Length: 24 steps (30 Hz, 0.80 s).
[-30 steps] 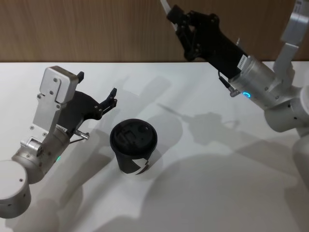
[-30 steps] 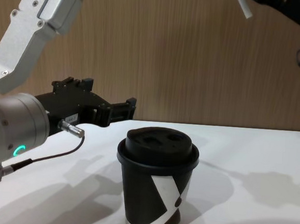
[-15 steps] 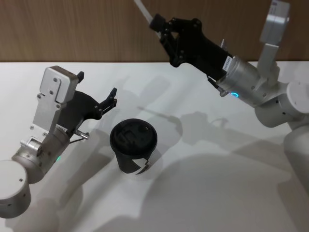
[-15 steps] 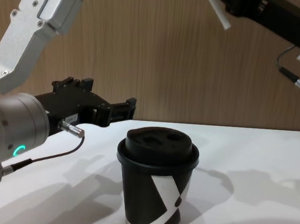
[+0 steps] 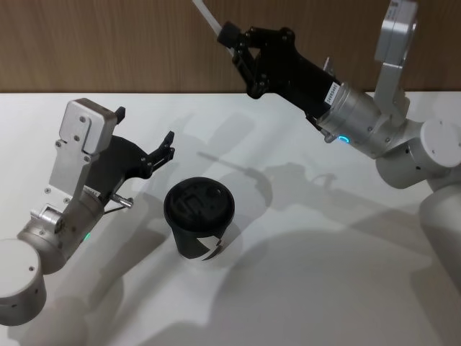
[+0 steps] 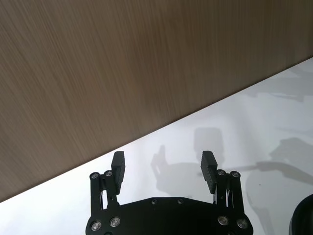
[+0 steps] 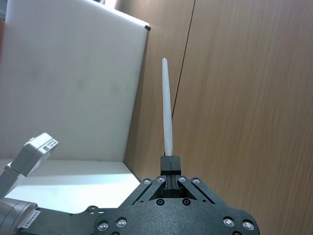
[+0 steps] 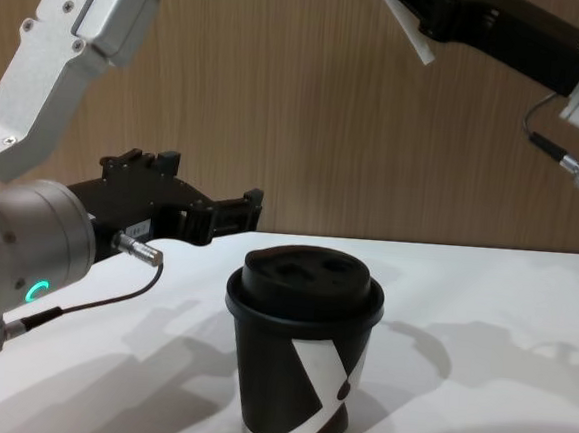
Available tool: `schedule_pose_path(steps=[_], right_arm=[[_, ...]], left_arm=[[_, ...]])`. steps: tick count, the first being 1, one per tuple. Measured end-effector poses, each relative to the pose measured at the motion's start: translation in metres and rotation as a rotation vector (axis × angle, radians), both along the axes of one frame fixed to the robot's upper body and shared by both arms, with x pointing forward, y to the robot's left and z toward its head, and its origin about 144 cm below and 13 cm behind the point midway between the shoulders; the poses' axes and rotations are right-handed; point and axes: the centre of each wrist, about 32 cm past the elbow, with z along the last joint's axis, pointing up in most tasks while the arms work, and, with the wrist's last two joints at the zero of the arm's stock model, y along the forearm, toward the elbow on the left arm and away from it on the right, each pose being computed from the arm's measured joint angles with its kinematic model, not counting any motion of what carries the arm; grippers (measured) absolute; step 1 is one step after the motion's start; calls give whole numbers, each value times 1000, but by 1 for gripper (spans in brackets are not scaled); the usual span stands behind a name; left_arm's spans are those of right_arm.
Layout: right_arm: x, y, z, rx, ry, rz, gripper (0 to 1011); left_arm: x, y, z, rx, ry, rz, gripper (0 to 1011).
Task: Pick up the straw with one hand, pass it to the other hand, and insert it into the cup.
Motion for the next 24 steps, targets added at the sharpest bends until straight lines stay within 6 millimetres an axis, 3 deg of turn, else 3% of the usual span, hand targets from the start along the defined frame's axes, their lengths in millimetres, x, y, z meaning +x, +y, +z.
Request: schedule_pose_path(steps=[12, 24], right_arm=[[0, 1, 1, 0, 3, -19, 0], [0, 1, 1, 1, 3, -25, 0]], left_arm=[[-1, 7, 6, -44, 5, -21, 1001], [-4, 32, 27, -186, 1, -122, 1001]])
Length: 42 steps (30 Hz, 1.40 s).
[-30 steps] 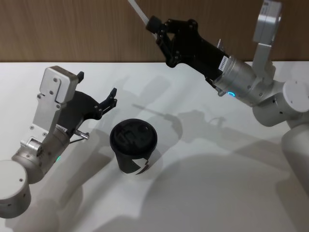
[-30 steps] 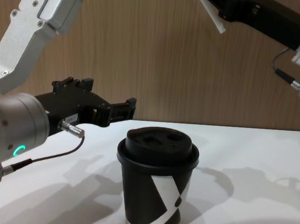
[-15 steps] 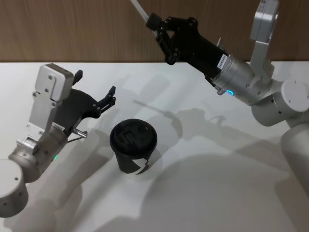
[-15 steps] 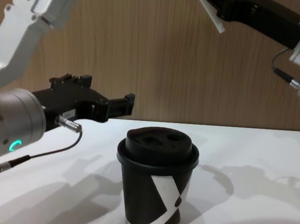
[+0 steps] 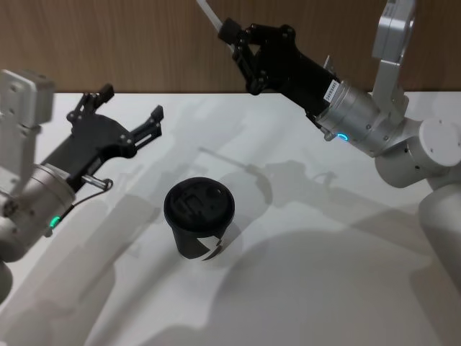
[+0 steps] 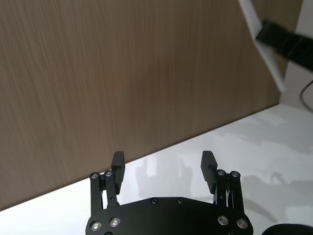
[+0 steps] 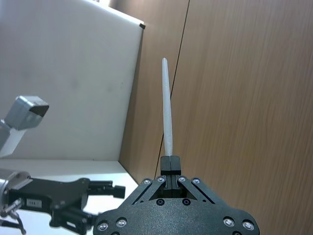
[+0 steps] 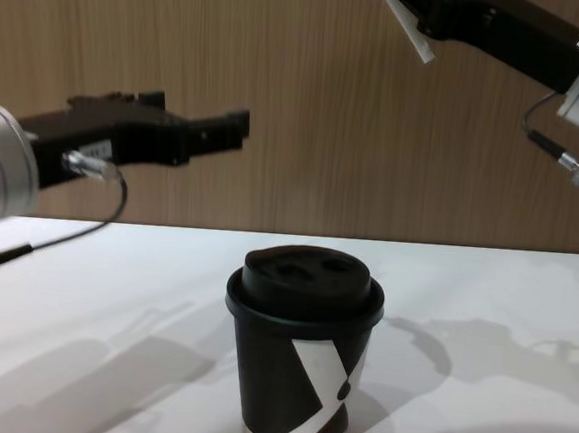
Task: Pick up the straw with one hand, pass it to the other hand, and insert it into the cup.
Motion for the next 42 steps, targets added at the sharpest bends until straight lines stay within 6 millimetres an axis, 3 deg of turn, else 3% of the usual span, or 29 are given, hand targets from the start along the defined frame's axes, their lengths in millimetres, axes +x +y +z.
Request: schedule_pose_path(steps=[18, 42], right_arm=[[0, 0, 0, 0, 0, -3, 0], [0, 0, 0, 1, 0, -4, 0]], left_arm=[[6, 35, 27, -246, -64, -247, 1001], [44, 14, 31, -510, -98, -468, 1001]])
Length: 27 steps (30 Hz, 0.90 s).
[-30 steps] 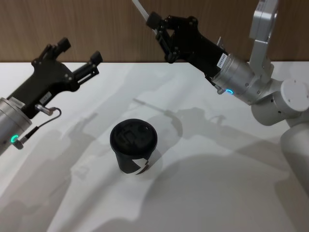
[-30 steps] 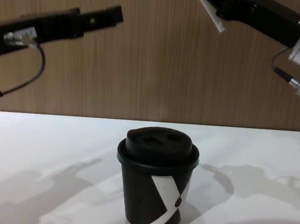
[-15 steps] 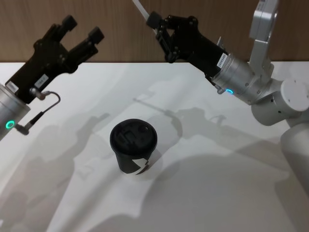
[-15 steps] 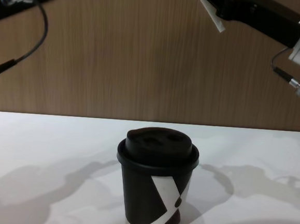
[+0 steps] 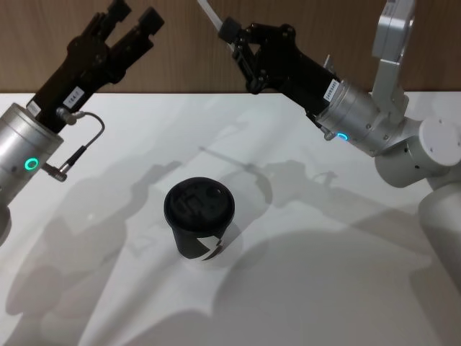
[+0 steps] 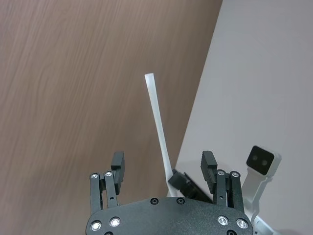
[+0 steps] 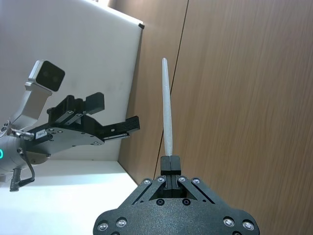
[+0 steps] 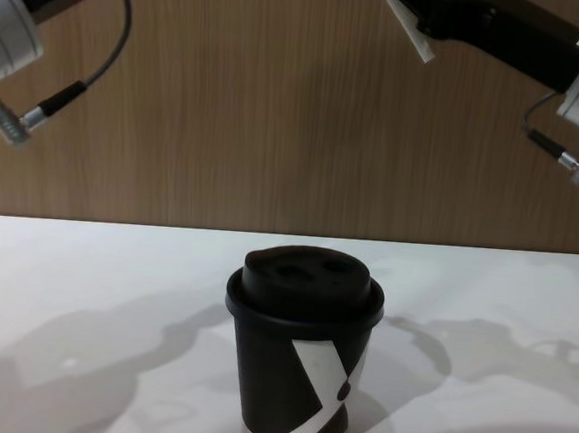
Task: Pick up the straw with one hand, pass it to the other hand, and insert it into the cup.
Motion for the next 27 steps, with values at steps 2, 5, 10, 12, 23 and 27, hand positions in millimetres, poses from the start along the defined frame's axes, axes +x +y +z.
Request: schedule_pose_path(steps=[2, 5, 10, 12, 23, 27], right_arm=[[0, 0, 0, 0, 0, 0, 0], [0, 0, 0, 0, 0, 0, 0], [0, 0, 0, 0, 0, 0, 0], [0, 0, 0, 0, 0, 0, 0], [0, 0, 0, 0, 0, 0, 0], [0, 0, 0, 0, 0, 0, 0]], left_arm=[[2, -2, 0, -8, 1, -8, 1001], [6, -5, 1, -21, 2, -21, 1001], [12, -12, 2, -34, 9, -41, 1001], [14, -13, 3, -37, 10, -47, 1001], [26, -26, 5, -51, 22, -87, 1001], [29, -29, 6, -55, 24, -98, 1001]])
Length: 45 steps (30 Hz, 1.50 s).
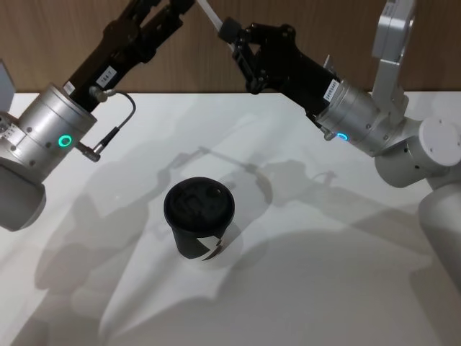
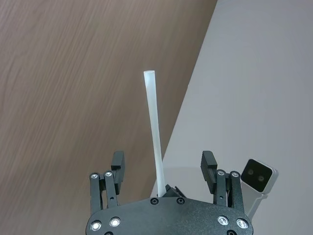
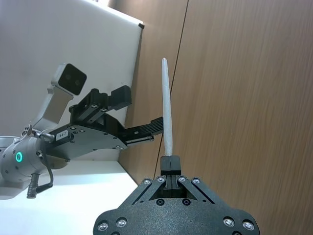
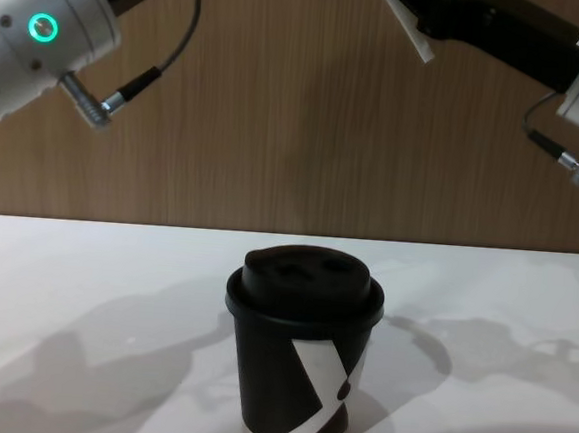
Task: Pick up the straw with one hand, pass it to the other hand, and insert it into the cup.
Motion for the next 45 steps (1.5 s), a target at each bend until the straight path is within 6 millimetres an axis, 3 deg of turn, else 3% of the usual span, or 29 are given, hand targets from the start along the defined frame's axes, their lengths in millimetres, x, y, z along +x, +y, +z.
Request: schedule_pose_path(steps=[45], right_arm=[[0, 0, 0, 0, 0, 0, 0]], left_arm=[[23, -29, 6, -47, 53, -64, 1001]])
